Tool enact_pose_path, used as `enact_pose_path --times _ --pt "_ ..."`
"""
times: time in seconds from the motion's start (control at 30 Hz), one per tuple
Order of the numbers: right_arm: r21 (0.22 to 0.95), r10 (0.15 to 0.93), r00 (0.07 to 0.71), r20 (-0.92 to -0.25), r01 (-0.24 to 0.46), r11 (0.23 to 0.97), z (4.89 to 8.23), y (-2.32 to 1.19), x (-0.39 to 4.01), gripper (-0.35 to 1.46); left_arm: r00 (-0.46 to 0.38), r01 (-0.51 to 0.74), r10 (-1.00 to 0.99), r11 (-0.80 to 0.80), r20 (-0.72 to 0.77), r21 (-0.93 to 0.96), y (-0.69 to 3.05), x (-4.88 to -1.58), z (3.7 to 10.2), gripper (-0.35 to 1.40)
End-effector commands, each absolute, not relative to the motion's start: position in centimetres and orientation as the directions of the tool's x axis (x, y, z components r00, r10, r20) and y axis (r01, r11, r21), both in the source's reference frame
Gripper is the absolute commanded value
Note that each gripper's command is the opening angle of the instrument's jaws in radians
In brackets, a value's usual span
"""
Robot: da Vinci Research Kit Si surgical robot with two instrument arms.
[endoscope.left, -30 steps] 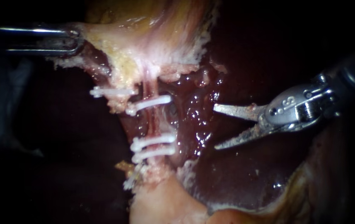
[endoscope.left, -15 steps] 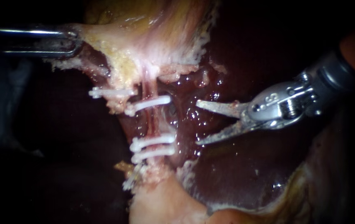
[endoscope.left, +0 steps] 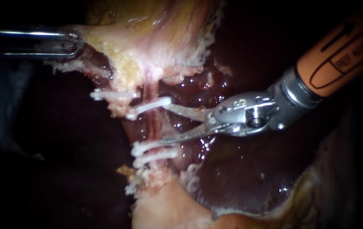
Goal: Go to the cutting position right tube
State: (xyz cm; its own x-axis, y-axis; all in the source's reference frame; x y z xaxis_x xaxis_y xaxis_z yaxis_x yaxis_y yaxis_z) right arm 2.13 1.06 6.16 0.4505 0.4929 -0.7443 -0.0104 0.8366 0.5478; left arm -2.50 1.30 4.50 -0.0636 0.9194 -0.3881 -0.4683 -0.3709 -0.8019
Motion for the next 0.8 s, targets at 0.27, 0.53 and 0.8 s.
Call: enact_pose_path --times 0.27,0.53,0.8 --pt "0.594 0.53 0.411 -0.741 0.034 0.804 6.21 1.06 2.38 1.43 -0.064 -0.468 0.919 -0.372 -0.388 -0.802 1.3 -2.49 4.52 -0.35" --pt "0.604 0.534 0.412 -0.739 0.051 0.796 6.3 0.97 2.49 1.41 -0.065 -0.468 0.919 -0.372 -0.389 -0.802 1.3 -2.48 4.53 -0.35" --pt "0.604 0.534 0.412 -0.739 0.052 0.796 6.32 0.99 2.47 1.41 -0.065 -0.467 0.919 -0.372 -0.389 -0.802 1.31 -2.47 4.55 -0.35"
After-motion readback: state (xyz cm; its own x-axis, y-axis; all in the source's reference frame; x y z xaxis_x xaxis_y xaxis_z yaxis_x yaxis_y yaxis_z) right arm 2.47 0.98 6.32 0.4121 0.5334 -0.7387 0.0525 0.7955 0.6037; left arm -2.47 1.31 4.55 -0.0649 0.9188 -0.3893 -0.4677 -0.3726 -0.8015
